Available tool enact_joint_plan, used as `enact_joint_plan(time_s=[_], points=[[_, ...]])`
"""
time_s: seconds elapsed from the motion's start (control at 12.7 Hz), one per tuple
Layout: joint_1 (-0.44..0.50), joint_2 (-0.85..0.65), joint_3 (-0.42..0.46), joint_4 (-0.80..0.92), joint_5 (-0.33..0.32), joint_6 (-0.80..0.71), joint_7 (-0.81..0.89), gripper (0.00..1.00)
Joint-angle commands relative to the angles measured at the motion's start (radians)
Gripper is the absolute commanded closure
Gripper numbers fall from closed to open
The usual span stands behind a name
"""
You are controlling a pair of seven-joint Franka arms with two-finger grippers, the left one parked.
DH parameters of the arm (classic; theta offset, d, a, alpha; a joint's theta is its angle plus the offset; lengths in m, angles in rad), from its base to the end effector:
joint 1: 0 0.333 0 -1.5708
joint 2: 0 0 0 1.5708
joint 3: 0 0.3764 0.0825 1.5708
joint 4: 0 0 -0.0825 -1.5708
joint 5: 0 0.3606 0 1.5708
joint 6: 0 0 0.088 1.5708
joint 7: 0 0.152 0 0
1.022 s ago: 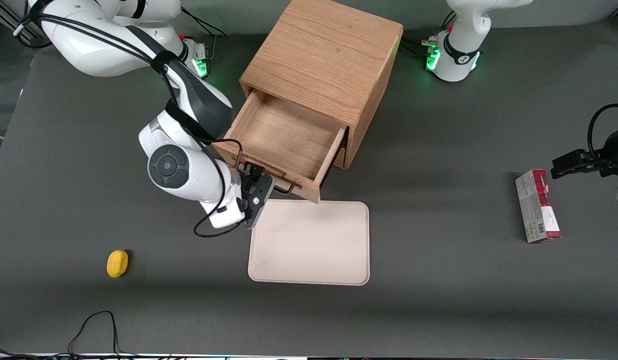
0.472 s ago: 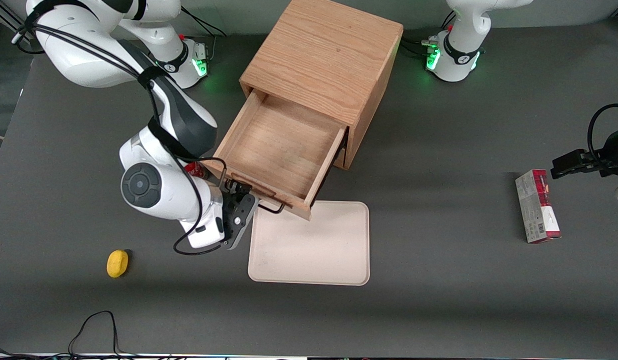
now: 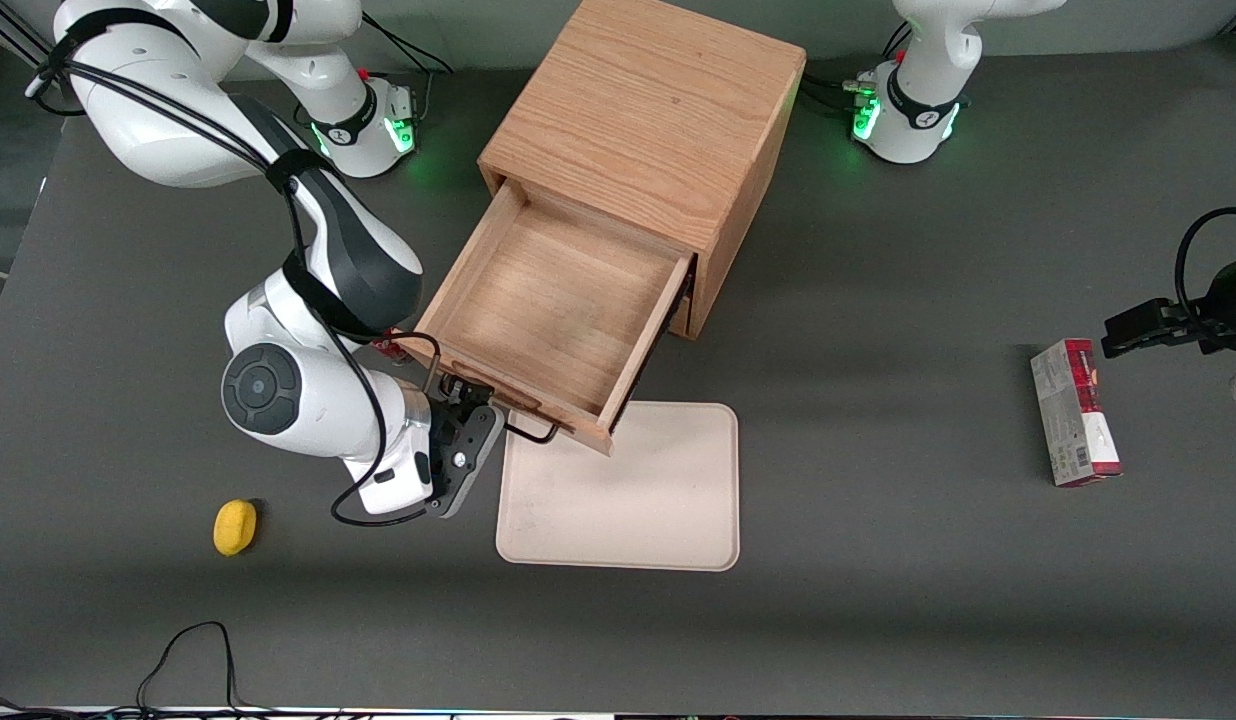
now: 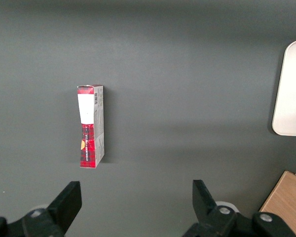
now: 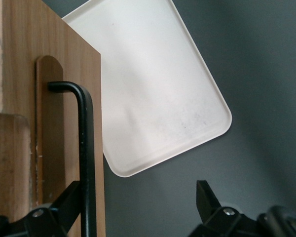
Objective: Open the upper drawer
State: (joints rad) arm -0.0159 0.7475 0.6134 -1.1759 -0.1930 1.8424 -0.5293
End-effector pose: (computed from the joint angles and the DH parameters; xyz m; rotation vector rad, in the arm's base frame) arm 0.7011 0.2839 0.4078 -2.5429 -1.4488 -0.0513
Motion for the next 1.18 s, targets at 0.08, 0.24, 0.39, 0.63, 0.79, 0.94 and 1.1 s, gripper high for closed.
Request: enact_joint_plan(time_s=[0.08, 0.24, 0.39, 0.63, 0.79, 0.94, 1.1], points=[[0.008, -0.045, -0.027, 0.045, -0.022, -0.009, 0.0, 0.0], [0.002, -0.092, -0.029, 0.05, -0.02, -0.057, 0.029, 0.0], [-0.018, -0.134, -0.032, 0.051, -0.019, -0.058, 0.055, 0.0], [-0.024, -0.261, -0.148, 0.027, 0.082, -0.159, 0.11, 0.0], [-0.024, -0.406, -0.251, -0.098, 0.164, -0.206, 0.292, 0.0], [-0.024, -0.573, -0.332, -0.284, 0.187, -0.195, 0.467, 0.0], [-0.022, -0.708, -0.429, -0.426, 0.216, -0.198, 0.595, 0.0]])
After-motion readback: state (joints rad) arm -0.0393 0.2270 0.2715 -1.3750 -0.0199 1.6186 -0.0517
